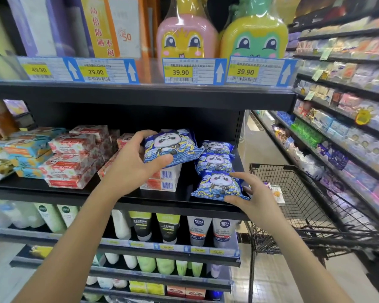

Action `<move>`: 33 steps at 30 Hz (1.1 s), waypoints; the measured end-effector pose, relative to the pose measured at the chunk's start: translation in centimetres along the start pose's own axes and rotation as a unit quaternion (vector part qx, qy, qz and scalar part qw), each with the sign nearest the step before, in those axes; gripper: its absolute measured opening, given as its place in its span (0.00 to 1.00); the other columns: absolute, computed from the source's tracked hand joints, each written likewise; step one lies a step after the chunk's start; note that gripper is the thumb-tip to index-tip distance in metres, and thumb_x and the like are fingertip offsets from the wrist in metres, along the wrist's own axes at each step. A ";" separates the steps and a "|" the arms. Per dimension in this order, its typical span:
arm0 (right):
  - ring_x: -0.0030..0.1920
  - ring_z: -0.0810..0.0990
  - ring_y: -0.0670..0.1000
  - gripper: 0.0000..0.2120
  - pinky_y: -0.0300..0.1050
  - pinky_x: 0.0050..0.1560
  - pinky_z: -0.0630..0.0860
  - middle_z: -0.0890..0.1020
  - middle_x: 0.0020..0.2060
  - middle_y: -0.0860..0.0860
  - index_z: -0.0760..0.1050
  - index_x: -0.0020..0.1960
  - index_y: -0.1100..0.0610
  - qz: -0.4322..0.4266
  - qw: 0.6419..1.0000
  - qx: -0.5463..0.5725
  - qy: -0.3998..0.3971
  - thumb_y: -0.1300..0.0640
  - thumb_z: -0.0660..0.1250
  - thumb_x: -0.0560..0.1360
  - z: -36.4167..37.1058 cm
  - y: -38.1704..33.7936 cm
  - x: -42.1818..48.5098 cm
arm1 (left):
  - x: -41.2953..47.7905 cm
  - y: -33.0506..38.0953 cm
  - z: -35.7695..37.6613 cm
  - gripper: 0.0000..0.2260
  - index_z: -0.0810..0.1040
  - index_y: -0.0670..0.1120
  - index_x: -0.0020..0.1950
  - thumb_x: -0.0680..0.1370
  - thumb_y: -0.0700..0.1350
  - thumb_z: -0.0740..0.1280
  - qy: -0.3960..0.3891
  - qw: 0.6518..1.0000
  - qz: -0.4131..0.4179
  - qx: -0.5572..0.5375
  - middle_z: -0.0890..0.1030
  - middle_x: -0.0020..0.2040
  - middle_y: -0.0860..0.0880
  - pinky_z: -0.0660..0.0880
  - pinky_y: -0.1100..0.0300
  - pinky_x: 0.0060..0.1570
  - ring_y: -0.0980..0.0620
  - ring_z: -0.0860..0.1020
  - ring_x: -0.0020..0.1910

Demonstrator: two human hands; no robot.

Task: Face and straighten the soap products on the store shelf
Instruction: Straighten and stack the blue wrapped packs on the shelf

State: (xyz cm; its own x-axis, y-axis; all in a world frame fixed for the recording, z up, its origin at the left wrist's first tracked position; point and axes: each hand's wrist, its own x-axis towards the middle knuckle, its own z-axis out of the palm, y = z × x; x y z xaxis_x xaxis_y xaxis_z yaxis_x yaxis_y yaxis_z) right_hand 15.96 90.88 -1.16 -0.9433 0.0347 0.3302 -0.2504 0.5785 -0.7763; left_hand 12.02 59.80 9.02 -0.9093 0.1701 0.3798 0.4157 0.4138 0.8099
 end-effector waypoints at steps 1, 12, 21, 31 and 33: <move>0.64 0.73 0.32 0.26 0.22 0.59 0.67 0.76 0.65 0.37 0.75 0.66 0.43 0.001 1.000 0.010 -0.002 0.55 0.79 0.72 0.0 0.1 0.0 | -0.1 0.1 0.1 0.27 0.71 0.52 0.70 0.74 0.49 0.77 -0.003 1.000 0.001 0.000 0.83 0.56 0.54 0.81 0.61 0.48 0.58 0.84 0.50; 0.66 0.72 0.31 0.27 0.28 0.64 0.72 0.77 0.66 0.36 0.76 0.65 0.42 -0.008 0.999 0.050 -0.012 0.60 0.79 0.72 -0.2 0.6 -0.3 | -0.8 0.8 1.3 0.29 0.69 0.51 0.72 0.74 0.47 0.77 -0.022 1.000 -0.002 -0.013 0.82 0.56 0.55 0.79 0.68 0.45 0.63 0.83 0.48; 0.64 0.76 0.44 0.28 0.44 0.66 0.76 0.75 0.68 0.42 0.75 0.70 0.46 -0.012 0.999 -0.037 0.037 0.54 0.79 0.72 1.4 -0.1 1.4 | -0.8 1.2 1.7 0.28 0.70 0.51 0.70 0.74 0.47 0.78 -0.025 1.000 0.005 -0.006 0.82 0.56 0.55 0.80 0.67 0.44 0.61 0.83 0.49; 0.68 0.73 0.35 0.41 0.29 0.62 0.71 0.73 0.69 0.35 0.67 0.75 0.42 -0.064 0.990 0.123 -0.014 0.48 0.81 0.66 -2.0 -7.1 -0.6 | -2.0 2.4 2.6 0.27 0.70 0.54 0.69 0.73 0.47 0.78 -0.060 0.998 0.010 -0.024 0.81 0.53 0.58 0.77 0.69 0.42 0.65 0.82 0.47; 0.71 0.71 0.38 0.43 0.33 0.66 0.71 0.72 0.72 0.37 0.66 0.77 0.44 -0.093 0.988 0.115 -0.038 0.48 0.81 0.66 -2.6 -8.1 -0.6 | -2.4 2.6 3.5 0.27 0.70 0.54 0.69 0.74 0.47 0.78 -0.087 0.996 0.008 -0.034 0.81 0.53 0.58 0.78 0.68 0.43 0.64 0.83 0.48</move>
State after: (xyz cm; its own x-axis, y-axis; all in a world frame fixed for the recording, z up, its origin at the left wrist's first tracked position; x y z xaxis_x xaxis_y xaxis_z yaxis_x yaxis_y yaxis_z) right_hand 19.12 88.29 6.28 -0.8880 -0.1208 0.4438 -0.4552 0.3689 -0.8104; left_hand 15.24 63.60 8.67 -0.8894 0.3317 0.3146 0.4254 0.3484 0.8352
